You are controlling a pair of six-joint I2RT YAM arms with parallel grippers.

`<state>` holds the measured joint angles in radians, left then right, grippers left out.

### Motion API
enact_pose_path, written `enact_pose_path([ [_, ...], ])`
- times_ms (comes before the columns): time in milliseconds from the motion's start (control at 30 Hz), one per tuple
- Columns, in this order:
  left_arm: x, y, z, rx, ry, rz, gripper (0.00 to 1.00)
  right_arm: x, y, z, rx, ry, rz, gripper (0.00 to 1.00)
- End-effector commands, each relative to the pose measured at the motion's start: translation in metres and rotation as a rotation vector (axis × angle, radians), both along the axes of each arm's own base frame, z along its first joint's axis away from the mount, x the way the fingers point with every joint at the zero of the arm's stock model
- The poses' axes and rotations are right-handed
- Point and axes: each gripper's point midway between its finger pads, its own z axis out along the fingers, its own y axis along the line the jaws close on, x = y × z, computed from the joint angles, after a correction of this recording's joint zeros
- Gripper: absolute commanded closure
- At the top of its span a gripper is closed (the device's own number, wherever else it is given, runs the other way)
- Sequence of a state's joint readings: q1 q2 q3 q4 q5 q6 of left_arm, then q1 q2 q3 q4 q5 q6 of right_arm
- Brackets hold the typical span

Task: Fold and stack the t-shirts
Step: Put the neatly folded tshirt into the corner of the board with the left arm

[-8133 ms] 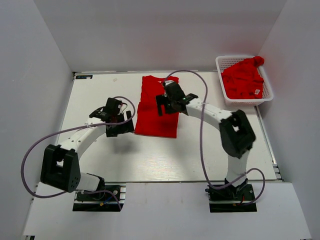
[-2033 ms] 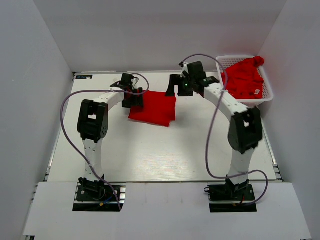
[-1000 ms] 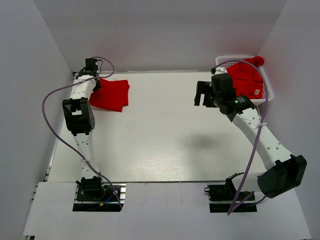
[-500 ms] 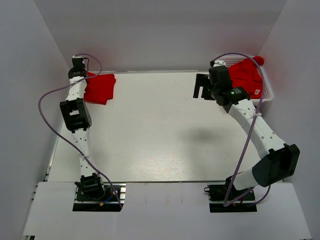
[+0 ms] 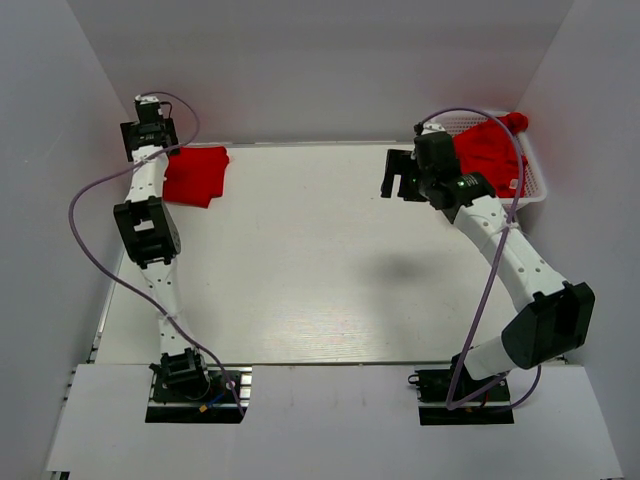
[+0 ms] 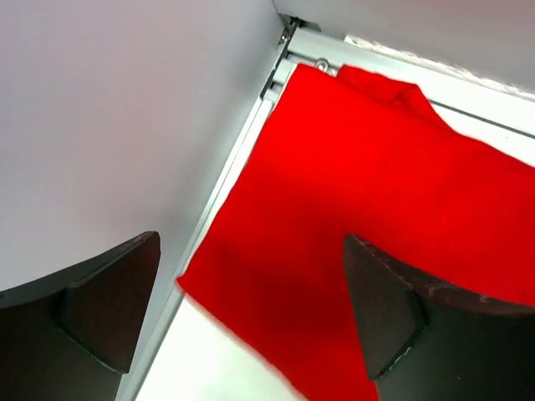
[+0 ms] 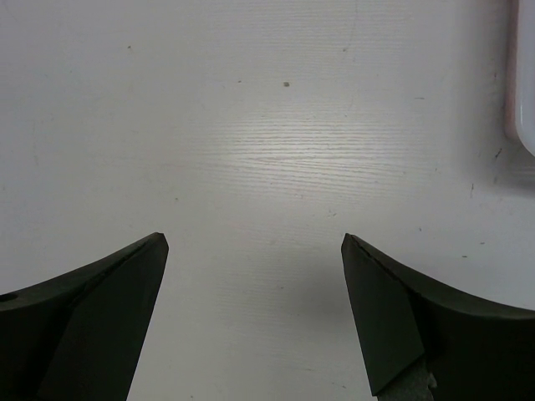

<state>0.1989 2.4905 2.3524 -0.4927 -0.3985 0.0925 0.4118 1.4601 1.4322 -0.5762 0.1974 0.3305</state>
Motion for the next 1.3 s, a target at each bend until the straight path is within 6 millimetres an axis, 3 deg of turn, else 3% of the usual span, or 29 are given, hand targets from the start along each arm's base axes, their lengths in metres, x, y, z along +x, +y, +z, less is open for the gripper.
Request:
enact_pose_path([
  [0, -0.021, -0.025, 0.099, -0.028, -0.131, -0.045, 0.0, -0.008, 0.004, 0.029, 0.064, -0.064, 0.034, 0.1],
  [33, -0.022, -0.04, 0.088, -0.106, -0.126, -0.089, 0.0, -0.014, 0.007, 0.023, 0.061, -0.046, 0.044, 0.1],
  [67, -0.028, -0.055, 0.103, -0.139, -0.148, -0.123, 0.0, -0.016, 0.005, 0.026, 0.076, -0.047, 0.036, 0.1],
  [167, -0.05, -0.076, 0.086, -0.245, -0.1, -0.121, 0.0, -0.029, 0.002, 0.026, 0.098, -0.044, 0.038, 0.1],
  [200, -0.056, -0.096, 0.099, -0.261, -0.114, -0.142, 0.0, -0.032, 0.002, 0.023, 0.105, -0.046, 0.041, 0.1],
  [233, -0.068, -0.106, 0.083, -0.28, -0.069, -0.129, 0.0, -0.037, 0.001, 0.025, 0.117, -0.052, 0.036, 0.1],
  [300, -0.085, -0.13, 0.084, -0.321, -0.057, -0.11, 0.0, -0.048, -0.003, 0.024, 0.134, -0.051, 0.03, 0.1],
  [333, -0.104, -0.159, 0.086, -0.339, -0.034, -0.136, 0.0, -0.05, -0.004, 0.023, 0.137, -0.051, 0.026, 0.1],
  [367, -0.117, -0.173, 0.09, -0.35, -0.034, -0.14, 0.0, -0.055, -0.007, 0.025, 0.145, -0.056, 0.019, 0.1],
  [400, -0.127, -0.193, 0.097, -0.419, -0.065, -0.134, 0.0, -0.064, -0.008, 0.014, 0.155, -0.038, 0.012, 0.1],
  [433, -0.144, -0.225, 0.079, -0.491, -0.034, -0.184, 0.0, -0.069, -0.01, 0.012, 0.16, -0.038, 0.008, 0.1],
  [467, -0.163, -0.241, 0.112, -0.545, -0.119, -0.22, 0.0, -0.074, -0.013, 0.001, 0.155, -0.017, 0.001, 0.1],
  [500, -0.181, -0.257, 0.096, -0.608, -0.102, -0.221, 0.0, -0.08, -0.015, -0.007, 0.155, -0.003, -0.002, 0.1],
  [533, -0.194, -0.283, 0.104, -0.628, -0.118, -0.276, 0.0, -0.086, -0.018, -0.013, 0.151, 0.006, -0.008, 0.1],
  [600, -0.226, -0.303, 0.121, -0.612, -0.13, -0.315, 0.0, -0.095, -0.021, -0.02, 0.154, 0.023, -0.011, 0.1],
  [633, -0.243, -0.32, 0.115, -0.565, -0.095, -0.323, 0.0, -0.1, -0.022, -0.027, 0.159, 0.034, -0.011, 0.1],
  [733, -0.294, -0.337, 0.071, -0.521, 0.077, -0.289, 0.0, -0.114, -0.02, -0.049, 0.193, 0.082, -0.009, 0.1],
  [767, -0.314, -0.358, 0.056, -0.507, 0.133, -0.332, 0.0, -0.117, -0.02, -0.052, 0.198, 0.087, -0.006, 0.1],
  [800, -0.331, -0.36, 0.033, -0.465, 0.192, -0.333, 0.0, -0.12, -0.021, -0.057, 0.199, 0.091, -0.01, 0.1],
  [867, -0.359, -0.384, 0.016, -0.455, 0.252, -0.374, 0.0, -0.124, -0.029, -0.064, 0.18, 0.084, -0.042, 0.1],
  [967, -0.375, -0.395, 0.014, -0.38, 0.258, -0.417, 0.0, -0.128, -0.037, -0.066, 0.176, 0.042, -0.063, 0.1],
  [1133, -0.373, -0.397, 0.055, -0.391, 0.136, -0.451, 0.0, -0.132, -0.041, -0.062, 0.191, 0.007, -0.074, 0.1],
  [1267, -0.377, -0.395, 0.072, -0.431, 0.054, -0.506, 0.0, -0.131, -0.039, -0.057, 0.19, -0.008, -0.054, 0.1],
])
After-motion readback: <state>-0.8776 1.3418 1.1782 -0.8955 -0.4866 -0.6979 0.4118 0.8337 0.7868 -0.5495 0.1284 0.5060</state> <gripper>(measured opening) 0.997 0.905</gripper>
